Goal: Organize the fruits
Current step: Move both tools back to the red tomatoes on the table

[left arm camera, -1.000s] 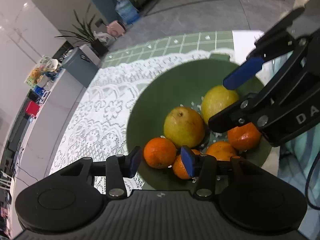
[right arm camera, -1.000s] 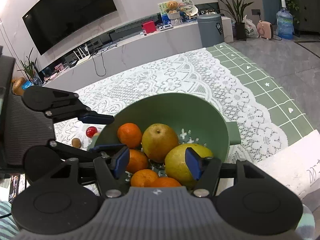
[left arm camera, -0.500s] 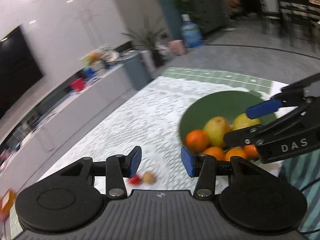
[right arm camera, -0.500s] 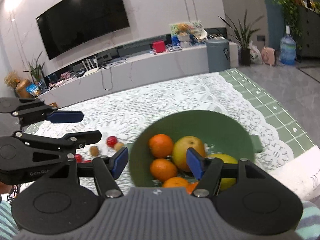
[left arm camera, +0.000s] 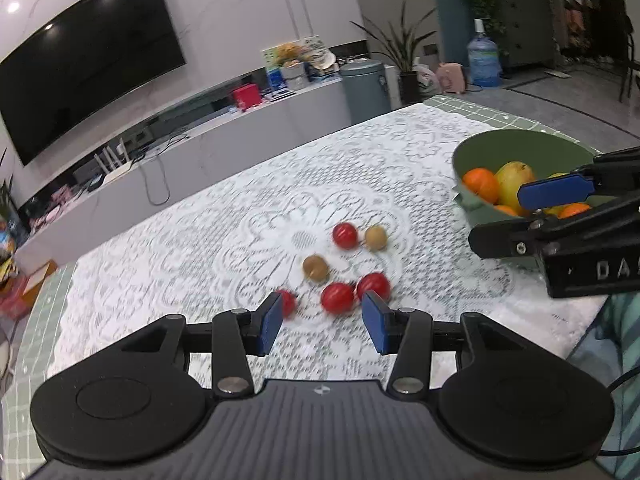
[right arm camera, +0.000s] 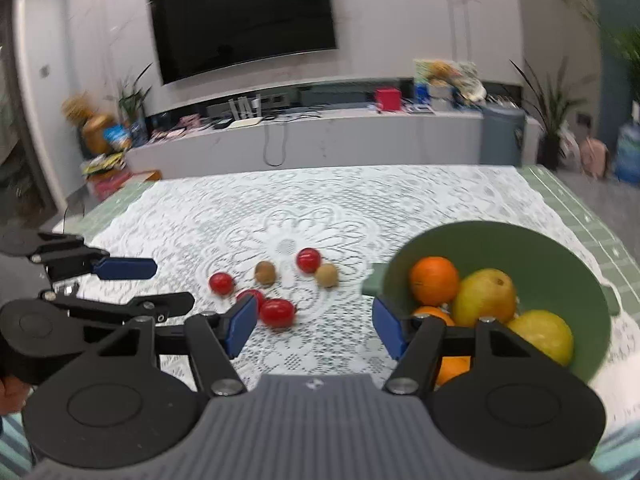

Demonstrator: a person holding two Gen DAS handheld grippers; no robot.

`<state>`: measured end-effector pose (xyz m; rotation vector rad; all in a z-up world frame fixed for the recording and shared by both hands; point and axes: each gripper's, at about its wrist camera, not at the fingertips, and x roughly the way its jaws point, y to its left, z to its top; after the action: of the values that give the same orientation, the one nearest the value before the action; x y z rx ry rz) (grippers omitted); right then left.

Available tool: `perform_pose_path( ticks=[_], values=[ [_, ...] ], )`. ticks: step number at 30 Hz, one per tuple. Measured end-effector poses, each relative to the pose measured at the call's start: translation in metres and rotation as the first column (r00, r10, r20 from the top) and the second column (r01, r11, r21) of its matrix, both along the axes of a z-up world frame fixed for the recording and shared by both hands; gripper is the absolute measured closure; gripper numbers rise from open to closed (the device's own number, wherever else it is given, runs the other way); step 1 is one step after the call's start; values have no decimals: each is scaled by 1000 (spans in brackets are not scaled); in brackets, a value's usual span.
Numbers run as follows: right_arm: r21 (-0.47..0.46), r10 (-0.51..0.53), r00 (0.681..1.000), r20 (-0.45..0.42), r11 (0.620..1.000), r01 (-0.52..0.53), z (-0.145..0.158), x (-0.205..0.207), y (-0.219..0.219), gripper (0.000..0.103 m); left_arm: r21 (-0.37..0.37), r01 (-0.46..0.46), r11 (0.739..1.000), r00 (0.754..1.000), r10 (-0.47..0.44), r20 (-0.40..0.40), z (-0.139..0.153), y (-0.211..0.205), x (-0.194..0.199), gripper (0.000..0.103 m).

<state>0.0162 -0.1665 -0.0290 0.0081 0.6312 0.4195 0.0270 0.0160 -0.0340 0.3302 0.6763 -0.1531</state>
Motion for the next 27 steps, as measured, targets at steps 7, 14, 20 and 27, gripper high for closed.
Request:
perform_pose_path(
  ticks=[7, 14, 20, 27],
  values=[
    [-82, 67, 998, 2, 994, -67, -17, 2, 21, 48, -82, -41, 996, 999, 38, -38, -13, 14, 0, 48],
    [-104, 93, 995, -31, 990, -96, -29, 18, 35, 56, -124, -70, 990, 996, 63, -55, -18, 20, 11, 49],
    [-115, 106, 993, -54, 987, -111, -39, 37, 45, 62, -178, -75, 981, 995, 61, -82, -25, 32, 27, 51],
    [-117, 126, 989, -81, 984, -135, -52, 56, 57, 68, -214, -102, 971, 989, 77, -123, -34, 43, 41, 54]
  ],
)
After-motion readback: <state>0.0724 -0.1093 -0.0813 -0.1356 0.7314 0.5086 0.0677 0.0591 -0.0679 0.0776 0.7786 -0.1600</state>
